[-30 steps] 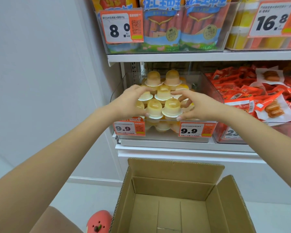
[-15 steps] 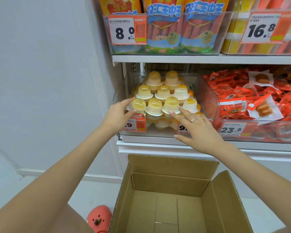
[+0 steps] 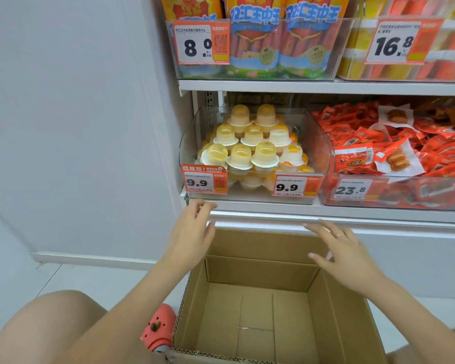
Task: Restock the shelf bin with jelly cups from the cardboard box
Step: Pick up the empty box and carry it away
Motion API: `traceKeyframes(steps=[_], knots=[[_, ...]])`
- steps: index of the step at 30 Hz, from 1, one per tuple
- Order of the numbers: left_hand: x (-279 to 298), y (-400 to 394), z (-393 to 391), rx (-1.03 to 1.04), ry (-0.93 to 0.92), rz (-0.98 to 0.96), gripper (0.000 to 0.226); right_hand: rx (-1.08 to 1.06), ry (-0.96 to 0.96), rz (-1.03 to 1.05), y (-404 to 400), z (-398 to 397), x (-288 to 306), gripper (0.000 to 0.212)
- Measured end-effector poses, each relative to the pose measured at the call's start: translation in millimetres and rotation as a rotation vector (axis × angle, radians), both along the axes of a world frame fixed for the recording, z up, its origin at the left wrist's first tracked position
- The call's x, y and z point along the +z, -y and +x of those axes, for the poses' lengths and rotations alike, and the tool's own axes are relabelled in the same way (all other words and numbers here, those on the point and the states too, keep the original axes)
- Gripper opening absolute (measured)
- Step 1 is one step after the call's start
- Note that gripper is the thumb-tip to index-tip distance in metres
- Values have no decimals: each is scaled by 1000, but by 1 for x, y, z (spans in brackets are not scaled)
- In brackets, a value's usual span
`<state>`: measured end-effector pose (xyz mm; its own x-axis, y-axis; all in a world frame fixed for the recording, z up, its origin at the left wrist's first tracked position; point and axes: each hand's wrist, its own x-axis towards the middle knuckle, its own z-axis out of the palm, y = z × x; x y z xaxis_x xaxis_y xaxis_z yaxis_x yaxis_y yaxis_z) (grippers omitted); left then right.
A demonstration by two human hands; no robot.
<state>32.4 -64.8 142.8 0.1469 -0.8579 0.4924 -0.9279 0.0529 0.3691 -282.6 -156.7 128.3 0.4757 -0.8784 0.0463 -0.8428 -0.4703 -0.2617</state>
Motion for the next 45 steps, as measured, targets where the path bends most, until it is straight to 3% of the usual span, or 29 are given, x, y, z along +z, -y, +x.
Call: traceKeyframes(steps=[3,7,11,15,22,27,30,36,41,45], knots=[[-32,-13,-4,49,-200,298,39,-124,-138,271,-5,-18,-21,67],[-61,-31,0,130,-252,663,60,-256,-291,412,-13,-36,-39,74],[-76,-46,11,143,-298,876,74,-380,-139,623,-14,-46,-45,86],[-86,-52,15,111,-278,983,78,-397,-116,751,-24,-42,-47,78],[-77,-35,2,188,-117,1031,58,-391,-234,745,-24,-6,-35,76],[-72,-63,50,264,-122,995,52,-285,-263,744,-26,27,-42,79],[-53,-94,88,327,-183,1009,57,-178,-297,724,-31,62,-43,78],[15,-186,169,459,-253,960,59,-1,-170,860,-50,148,-18,74],[87,-278,228,661,-229,844,64,220,-58,893,-74,228,33,72],[106,-352,250,843,-291,727,70,428,-48,829,-93,307,85,74]])
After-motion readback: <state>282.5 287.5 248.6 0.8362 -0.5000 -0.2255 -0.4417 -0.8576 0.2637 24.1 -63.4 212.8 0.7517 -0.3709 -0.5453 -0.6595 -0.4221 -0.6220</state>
